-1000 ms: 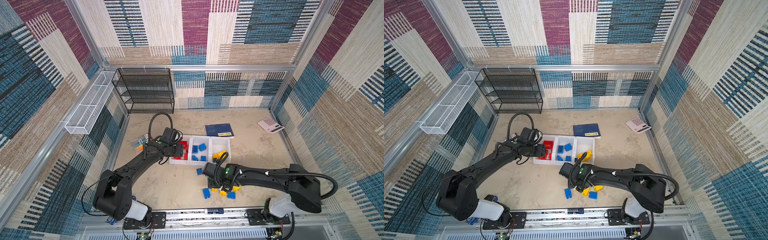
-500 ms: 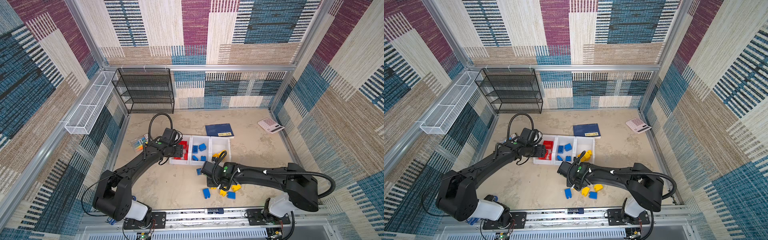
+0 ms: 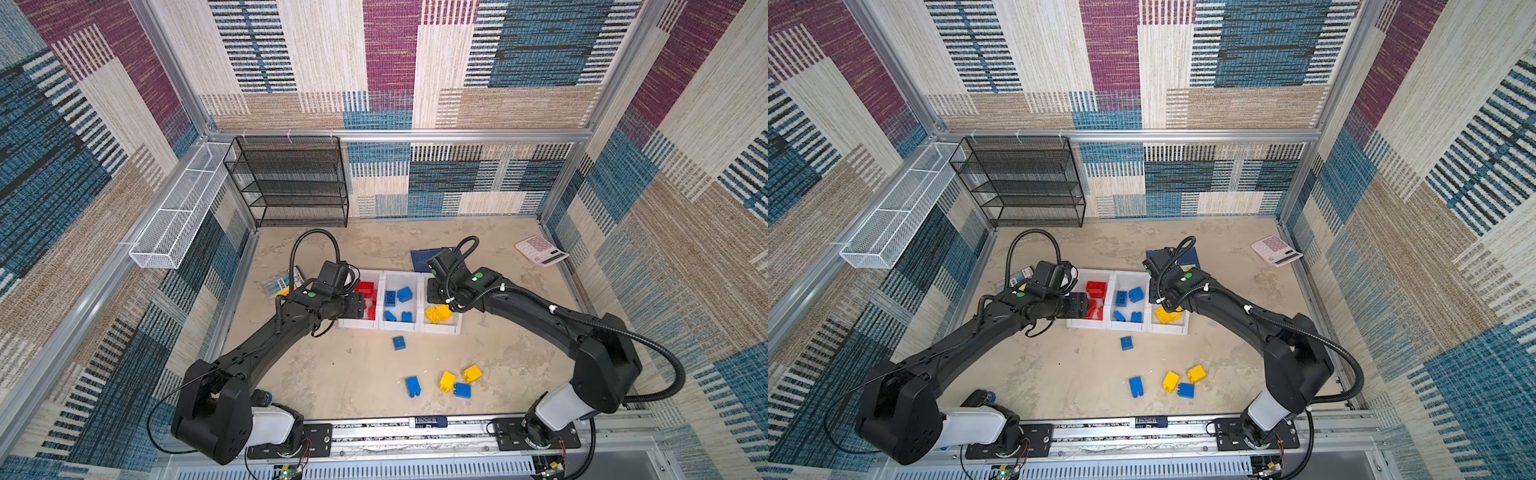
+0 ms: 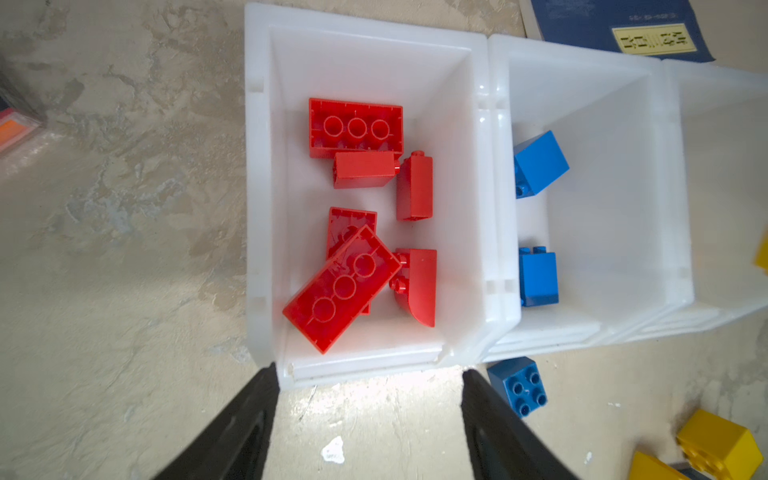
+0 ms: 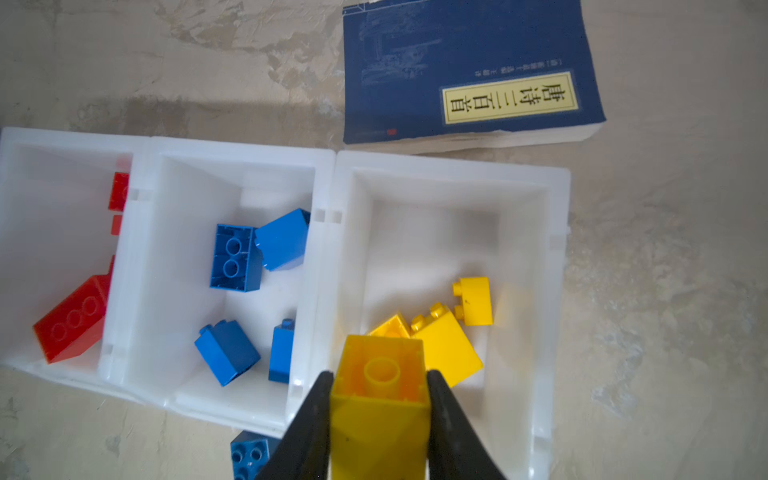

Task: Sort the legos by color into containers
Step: 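Lift the yellow brick and drop it into the yellow bin, then reach the left gripper to a blue brick while the right arm draws back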

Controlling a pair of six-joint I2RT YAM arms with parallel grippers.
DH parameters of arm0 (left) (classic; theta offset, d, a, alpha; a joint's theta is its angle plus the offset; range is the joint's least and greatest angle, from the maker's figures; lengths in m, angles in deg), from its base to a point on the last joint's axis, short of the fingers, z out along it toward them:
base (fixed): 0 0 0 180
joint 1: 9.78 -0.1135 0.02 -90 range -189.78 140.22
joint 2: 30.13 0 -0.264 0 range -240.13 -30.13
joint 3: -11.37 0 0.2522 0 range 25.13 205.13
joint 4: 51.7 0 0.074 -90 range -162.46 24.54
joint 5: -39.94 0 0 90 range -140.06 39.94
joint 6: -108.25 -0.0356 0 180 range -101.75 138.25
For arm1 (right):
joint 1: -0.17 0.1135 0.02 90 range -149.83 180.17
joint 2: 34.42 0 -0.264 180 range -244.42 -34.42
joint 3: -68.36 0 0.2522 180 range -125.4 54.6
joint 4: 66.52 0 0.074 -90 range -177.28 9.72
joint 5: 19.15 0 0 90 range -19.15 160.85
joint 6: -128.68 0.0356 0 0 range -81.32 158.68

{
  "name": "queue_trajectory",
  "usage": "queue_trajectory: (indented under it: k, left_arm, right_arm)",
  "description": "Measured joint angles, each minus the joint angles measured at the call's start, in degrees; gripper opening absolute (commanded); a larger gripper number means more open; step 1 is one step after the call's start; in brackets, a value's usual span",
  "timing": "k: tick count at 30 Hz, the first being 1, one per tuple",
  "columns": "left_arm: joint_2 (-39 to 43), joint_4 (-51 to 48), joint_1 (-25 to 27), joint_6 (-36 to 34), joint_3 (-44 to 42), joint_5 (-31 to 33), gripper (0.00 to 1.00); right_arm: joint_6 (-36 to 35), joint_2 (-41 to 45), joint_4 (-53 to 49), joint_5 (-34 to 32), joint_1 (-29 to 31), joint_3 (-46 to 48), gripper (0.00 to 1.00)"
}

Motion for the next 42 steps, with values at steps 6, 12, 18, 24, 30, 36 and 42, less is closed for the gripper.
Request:
queue_trajectory:
  k: [6, 12, 18, 24, 30, 36, 42]
  left_arm:
    - [1.55, -0.15, 0.09, 0.61, -1.33, -1.18, 0.73]
    - [1.79, -0.59, 0.35, 1.05, -2.03, -1.46, 0.73]
    - [1.75, -0.63, 0.63, 1.25, -2.19, -1.55, 0.73]
    - [1.60, -0.81, 1.01, 1.27, -2.32, -1.68, 0.73]
    - [2.54, -1.03, 2.38, 1.81, -2.95, -1.70, 0.73]
    - [3.13, -1.27, 6.12, 2.12, -3.72, -1.70, 0.73]
    - [2.86, -1.60, 13.62, 1.81, -4.24, -1.42, 0.73]
  right_arm:
    - [-2.32, -2.69, 1.27, 1.57, -0.79, -1.44, 0.75]
    - [-2.34, -1.84, 2.03, 1.70, -0.90, -1.49, 0.77]
    - [-2.34, -0.09, 2.23, 1.73, -0.85, 0.07, 0.77]
    - [-2.34, 0.96, 2.23, 1.73, -0.85, 0.70, 0.77]
    - [-2.36, 1.92, 2.23, 1.73, -0.90, 1.29, 0.78]
    - [-2.29, 3.13, 2.23, 1.75, -0.92, 2.78, 0.78]
    - [-1.53, 4.44, 2.27, 2.19, -1.07, 4.96, 0.79]
